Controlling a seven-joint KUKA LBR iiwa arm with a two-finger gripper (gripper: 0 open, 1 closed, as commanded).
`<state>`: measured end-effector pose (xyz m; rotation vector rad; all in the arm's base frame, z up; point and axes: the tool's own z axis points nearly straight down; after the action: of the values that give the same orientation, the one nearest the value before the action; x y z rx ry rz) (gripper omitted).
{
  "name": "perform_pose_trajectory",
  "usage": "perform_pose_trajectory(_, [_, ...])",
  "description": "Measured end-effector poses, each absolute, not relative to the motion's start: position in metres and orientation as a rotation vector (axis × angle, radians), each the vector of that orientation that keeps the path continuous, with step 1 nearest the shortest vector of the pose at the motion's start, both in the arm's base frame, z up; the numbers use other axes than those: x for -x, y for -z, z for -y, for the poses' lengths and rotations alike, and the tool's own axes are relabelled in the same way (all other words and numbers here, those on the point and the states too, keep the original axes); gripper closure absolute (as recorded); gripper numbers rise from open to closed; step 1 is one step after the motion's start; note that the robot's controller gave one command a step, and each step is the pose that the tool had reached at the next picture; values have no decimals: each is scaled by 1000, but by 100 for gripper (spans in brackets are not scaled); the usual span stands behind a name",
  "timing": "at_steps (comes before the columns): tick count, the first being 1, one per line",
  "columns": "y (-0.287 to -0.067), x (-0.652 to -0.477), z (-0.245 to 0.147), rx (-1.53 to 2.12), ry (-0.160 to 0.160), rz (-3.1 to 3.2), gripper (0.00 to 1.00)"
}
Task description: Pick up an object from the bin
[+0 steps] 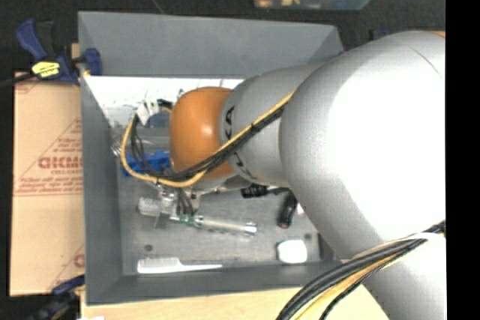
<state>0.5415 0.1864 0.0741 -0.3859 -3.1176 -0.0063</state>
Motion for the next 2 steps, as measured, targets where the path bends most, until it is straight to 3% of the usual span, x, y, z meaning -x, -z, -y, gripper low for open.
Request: perform_pose_trajectory(2, [-85,-541,-186,387,7,3116,100])
